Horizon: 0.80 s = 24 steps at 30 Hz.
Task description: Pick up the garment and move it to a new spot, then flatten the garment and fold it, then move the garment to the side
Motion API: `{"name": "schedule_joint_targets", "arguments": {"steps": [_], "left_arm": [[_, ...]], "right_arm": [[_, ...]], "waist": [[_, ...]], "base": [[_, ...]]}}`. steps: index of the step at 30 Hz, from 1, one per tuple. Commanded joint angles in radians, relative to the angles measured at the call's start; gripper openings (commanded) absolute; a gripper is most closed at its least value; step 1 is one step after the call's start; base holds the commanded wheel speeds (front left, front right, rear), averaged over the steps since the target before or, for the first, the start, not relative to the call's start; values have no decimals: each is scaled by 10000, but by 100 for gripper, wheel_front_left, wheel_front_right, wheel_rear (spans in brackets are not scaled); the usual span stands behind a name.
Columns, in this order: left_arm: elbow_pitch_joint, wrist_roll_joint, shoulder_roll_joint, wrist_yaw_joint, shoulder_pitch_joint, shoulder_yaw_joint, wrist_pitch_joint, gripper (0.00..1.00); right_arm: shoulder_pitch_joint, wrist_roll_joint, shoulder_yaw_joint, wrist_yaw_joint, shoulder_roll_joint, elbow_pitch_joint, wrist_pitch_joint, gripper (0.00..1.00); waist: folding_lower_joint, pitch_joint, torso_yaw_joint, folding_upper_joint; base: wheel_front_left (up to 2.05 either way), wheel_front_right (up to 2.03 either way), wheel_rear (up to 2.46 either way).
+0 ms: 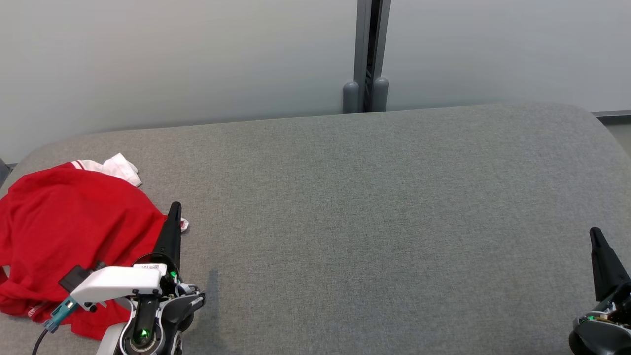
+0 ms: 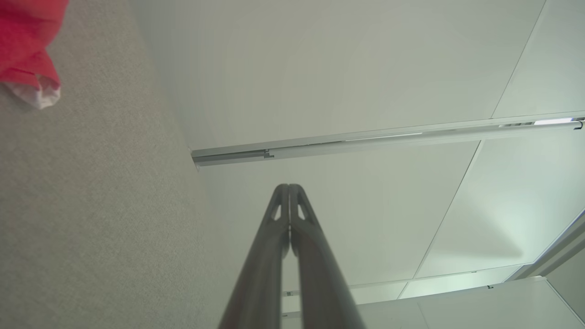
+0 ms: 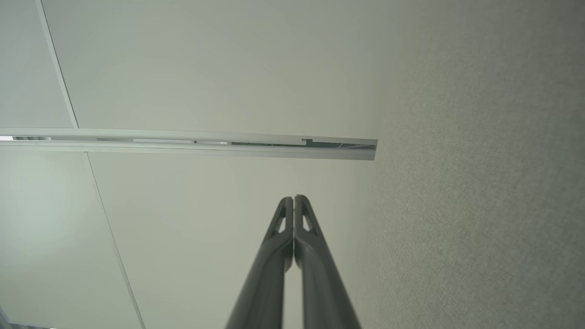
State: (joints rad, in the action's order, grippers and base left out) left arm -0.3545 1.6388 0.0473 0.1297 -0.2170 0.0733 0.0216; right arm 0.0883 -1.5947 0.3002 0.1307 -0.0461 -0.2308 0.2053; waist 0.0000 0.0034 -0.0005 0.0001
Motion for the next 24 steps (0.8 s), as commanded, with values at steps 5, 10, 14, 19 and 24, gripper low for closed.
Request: {"name": "schedule_joint_targets", "arguments": {"steps": [5,10,14,19,24], "left_arm": [[15,62,63,34,-172,-14,8,0],[15,62,63,34,-172,-14,8,0],[15,62,63,34,-172,-14,8,0],[15,62,63,34,-172,-14,8,0],[15,62,63,34,-172,-14,8,0]], "right_arm": [[-12,-67,6,0,-88,53,23,0],[-12,-67,3,0,-88,53,23,0],[-12,-67,5,0,-88,53,23,0],[-12,-67,6,0,-88,53,23,0],[-12,-67,5,0,-88,53,23,0]], "waist": [[0,0,0,-1],[0,0,0,-1],[0,0,0,-1],[0,0,0,-1],[0,0,0,-1]], "base": [[0,0,0],[0,0,0],[0,0,0],[0,0,0],[0,0,0]]}}
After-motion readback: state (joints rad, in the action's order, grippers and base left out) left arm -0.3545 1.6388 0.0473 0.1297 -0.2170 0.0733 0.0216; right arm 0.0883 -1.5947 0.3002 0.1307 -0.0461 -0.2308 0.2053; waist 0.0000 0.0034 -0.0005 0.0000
